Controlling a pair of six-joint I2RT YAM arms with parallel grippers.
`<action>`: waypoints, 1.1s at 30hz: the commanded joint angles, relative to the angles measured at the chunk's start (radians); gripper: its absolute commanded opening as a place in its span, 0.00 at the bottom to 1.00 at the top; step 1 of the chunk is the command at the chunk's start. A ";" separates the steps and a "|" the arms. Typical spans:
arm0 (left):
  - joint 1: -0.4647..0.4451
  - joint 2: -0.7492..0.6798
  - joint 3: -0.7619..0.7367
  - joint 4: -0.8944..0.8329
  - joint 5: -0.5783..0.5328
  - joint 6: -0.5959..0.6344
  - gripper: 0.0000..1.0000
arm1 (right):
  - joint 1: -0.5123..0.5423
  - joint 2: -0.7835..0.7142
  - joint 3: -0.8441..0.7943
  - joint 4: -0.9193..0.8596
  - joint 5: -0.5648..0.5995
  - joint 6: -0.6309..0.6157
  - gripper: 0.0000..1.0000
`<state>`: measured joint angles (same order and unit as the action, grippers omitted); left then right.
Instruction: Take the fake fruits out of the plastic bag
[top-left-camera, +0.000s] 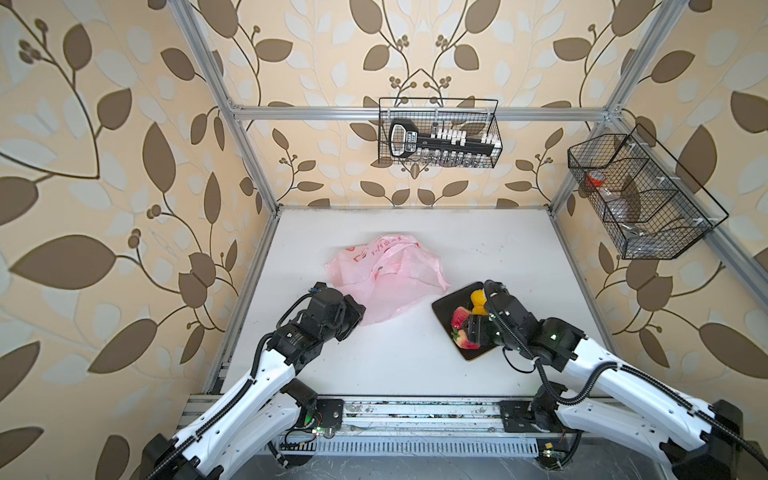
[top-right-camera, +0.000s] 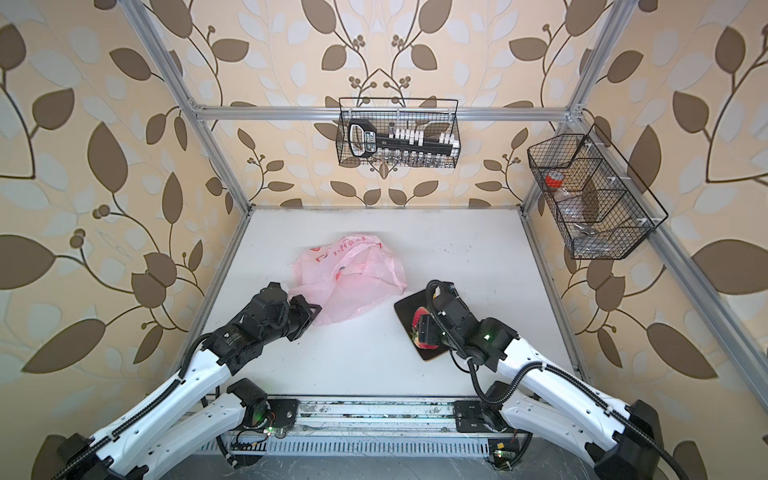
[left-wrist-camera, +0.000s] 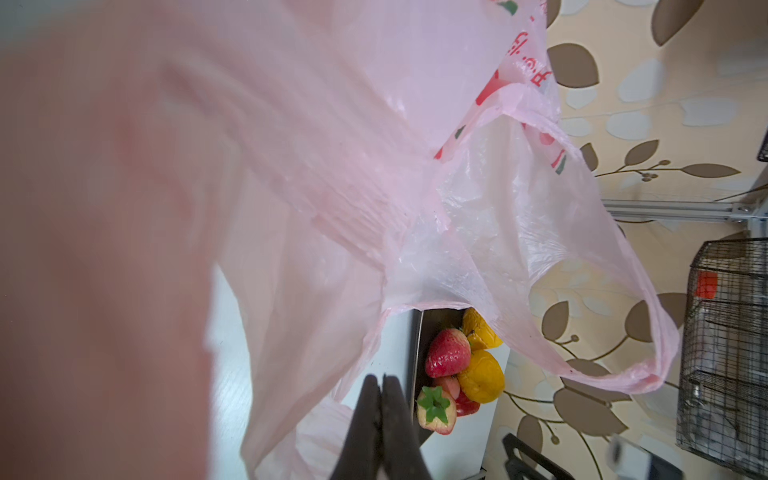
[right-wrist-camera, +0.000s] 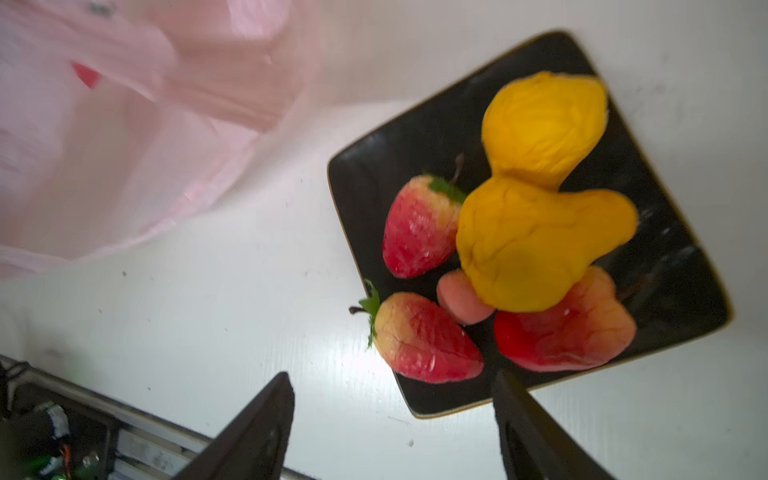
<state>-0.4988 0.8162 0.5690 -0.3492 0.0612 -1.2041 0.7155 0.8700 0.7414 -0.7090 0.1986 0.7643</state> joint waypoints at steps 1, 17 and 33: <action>-0.012 0.055 0.065 0.091 -0.046 0.017 0.00 | -0.104 -0.028 0.032 -0.033 0.036 -0.072 0.76; -0.011 -0.093 0.342 -0.701 -0.458 0.127 0.99 | -0.633 0.003 -0.002 0.261 -0.151 -0.213 0.81; 0.226 0.174 0.129 0.134 -0.828 0.781 0.99 | -0.838 0.252 -0.423 1.327 -0.026 -0.524 0.90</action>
<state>-0.3374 0.9615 0.7670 -0.4614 -0.7815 -0.5789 -0.1200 1.0992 0.3820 0.2981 0.1944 0.3481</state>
